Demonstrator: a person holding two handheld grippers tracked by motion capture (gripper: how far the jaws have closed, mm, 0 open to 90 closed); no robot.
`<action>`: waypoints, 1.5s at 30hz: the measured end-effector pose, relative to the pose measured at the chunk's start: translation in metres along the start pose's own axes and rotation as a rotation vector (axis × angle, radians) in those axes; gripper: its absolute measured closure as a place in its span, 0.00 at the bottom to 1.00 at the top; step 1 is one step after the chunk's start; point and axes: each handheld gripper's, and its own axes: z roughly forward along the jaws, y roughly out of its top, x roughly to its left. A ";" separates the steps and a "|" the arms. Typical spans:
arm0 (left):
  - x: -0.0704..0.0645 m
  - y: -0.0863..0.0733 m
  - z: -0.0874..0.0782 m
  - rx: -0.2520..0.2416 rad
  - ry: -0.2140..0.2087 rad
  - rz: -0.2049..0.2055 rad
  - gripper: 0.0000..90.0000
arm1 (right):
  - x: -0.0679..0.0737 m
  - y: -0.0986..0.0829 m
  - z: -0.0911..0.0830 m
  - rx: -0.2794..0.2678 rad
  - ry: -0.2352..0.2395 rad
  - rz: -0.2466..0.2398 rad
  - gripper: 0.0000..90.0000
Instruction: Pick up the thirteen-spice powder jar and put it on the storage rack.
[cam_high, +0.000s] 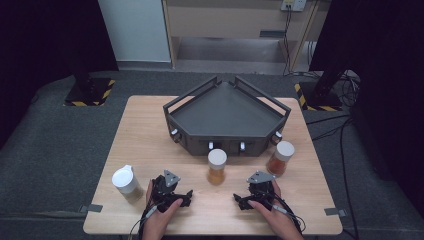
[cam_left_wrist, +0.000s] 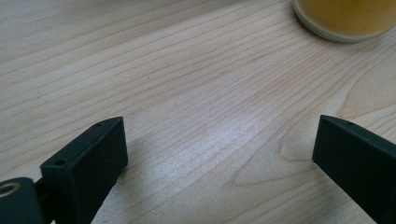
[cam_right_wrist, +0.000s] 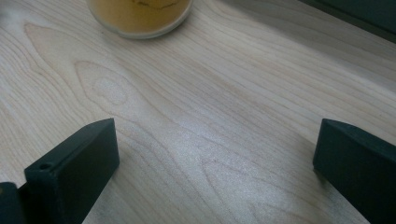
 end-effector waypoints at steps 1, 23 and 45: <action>0.000 0.000 0.000 -0.002 0.001 0.000 0.02 | 0.000 0.000 0.000 0.000 0.000 0.000 0.00; -0.007 0.008 -0.024 -0.028 0.004 0.032 0.03 | 0.004 -0.001 -0.001 0.001 -0.015 0.016 0.00; -0.004 0.023 -0.093 -0.144 0.005 0.041 0.03 | 0.005 -0.001 -0.001 0.001 -0.018 0.019 0.00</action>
